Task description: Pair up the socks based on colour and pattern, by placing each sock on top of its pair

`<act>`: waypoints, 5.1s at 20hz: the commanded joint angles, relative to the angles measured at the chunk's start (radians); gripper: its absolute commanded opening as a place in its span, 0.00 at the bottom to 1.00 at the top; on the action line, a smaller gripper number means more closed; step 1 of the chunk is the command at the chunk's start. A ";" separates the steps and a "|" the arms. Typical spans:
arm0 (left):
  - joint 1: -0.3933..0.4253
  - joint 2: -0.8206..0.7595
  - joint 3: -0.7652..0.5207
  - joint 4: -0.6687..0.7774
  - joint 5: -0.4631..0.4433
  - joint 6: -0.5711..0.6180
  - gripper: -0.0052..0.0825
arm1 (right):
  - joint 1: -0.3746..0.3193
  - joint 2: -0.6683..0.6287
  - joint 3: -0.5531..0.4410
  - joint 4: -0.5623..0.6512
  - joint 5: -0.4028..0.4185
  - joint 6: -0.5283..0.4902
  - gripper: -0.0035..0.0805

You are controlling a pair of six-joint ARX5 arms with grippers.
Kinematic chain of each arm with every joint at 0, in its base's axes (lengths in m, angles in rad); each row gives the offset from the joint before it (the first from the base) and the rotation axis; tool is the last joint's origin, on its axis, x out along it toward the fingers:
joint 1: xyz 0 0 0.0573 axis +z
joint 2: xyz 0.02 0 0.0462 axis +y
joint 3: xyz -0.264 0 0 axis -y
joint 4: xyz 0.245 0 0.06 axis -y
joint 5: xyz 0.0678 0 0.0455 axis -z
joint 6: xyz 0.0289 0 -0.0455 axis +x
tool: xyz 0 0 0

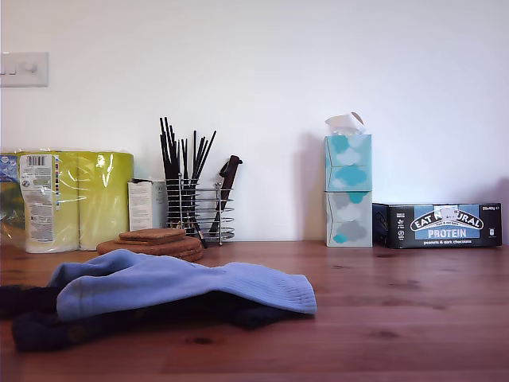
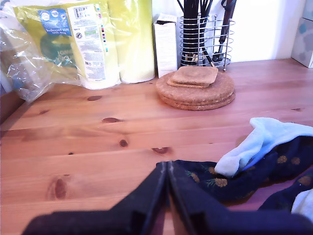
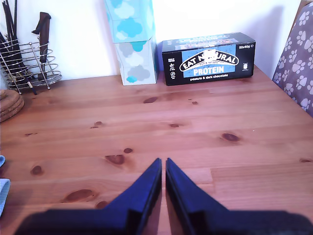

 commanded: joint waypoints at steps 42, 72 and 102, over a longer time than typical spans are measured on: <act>-0.356 1.421 0.863 -0.434 0.318 0.608 0.65 | 0.335 0.760 0.731 -0.579 -0.468 -0.348 0.03; -0.435 1.590 1.146 -0.563 0.851 -0.146 0.04 | 0.675 0.965 0.731 -0.050 -0.245 -0.811 0.40; -0.364 1.588 1.158 -0.473 1.002 -0.097 0.15 | 0.783 1.203 0.743 -0.072 0.037 -1.236 0.03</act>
